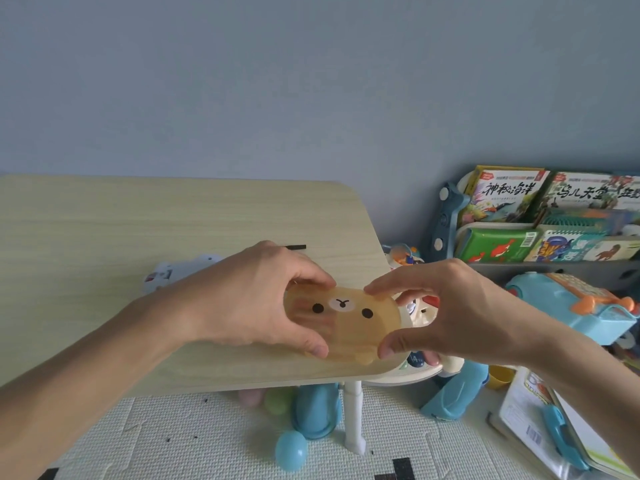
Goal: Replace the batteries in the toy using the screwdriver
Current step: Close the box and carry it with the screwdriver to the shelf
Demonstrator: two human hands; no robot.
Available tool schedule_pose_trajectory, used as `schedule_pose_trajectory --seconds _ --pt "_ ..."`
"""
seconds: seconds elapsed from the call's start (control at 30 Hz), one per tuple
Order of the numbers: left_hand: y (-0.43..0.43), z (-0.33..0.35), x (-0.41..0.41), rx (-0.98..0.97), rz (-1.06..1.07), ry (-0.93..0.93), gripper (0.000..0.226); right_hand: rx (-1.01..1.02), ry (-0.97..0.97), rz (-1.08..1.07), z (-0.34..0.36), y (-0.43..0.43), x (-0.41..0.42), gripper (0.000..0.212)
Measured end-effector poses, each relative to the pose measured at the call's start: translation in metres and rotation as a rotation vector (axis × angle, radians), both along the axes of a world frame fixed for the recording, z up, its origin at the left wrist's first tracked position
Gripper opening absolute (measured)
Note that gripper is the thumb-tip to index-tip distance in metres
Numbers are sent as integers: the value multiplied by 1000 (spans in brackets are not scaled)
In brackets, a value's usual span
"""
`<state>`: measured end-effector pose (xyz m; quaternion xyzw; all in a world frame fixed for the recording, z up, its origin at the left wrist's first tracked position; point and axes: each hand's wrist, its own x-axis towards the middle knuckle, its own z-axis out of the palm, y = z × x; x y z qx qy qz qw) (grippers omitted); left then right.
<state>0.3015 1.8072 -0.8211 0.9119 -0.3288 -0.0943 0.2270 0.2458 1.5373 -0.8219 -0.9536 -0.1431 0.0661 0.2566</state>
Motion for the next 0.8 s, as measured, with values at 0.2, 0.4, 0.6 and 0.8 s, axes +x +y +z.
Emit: schedule_pose_trajectory --seconds 0.2,0.4,0.6,0.8 --pt "-4 -1 -12 56 15 -97 72 15 -69 15 34 28 59 43" --pt "-8 -1 -16 57 22 -123 66 -80 -133 19 0 90 129 42" --pt "-9 -3 -13 37 4 -117 59 -19 -132 -50 -32 94 148 19" --pt "-11 -5 -17 76 30 -91 42 75 -139 -67 -38 89 144 8"
